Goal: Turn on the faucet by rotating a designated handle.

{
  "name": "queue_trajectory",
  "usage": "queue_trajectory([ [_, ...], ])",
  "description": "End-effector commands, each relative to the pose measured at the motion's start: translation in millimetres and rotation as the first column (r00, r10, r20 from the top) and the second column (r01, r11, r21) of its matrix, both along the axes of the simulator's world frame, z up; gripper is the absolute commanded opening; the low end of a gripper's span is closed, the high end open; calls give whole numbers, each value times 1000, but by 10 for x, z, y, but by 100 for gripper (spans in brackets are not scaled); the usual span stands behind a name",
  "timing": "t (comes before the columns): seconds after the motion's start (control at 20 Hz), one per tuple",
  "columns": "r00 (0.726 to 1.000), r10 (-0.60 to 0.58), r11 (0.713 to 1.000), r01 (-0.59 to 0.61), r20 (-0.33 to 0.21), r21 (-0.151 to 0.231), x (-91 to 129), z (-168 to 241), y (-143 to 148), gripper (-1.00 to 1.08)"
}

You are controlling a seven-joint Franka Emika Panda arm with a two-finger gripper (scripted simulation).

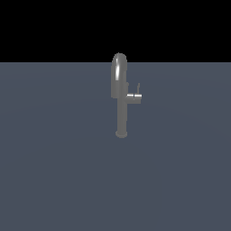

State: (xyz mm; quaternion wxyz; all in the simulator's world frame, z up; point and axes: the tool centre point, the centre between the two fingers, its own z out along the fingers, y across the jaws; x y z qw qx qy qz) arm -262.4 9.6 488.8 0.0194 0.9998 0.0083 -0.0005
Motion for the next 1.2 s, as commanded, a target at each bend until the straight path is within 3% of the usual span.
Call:
queue_trajectory([
  [0.0,1000,0,1000,0,0,0,0,0,0,-100],
  [0.55,998,-46,998,48,-40,44,163,-8,6,-100],
  [0.9,986,-122,984,135,-113,116,445,-36,-1,-100],
  [1.15,963,-190,957,225,-192,181,724,-84,-28,-100],
])
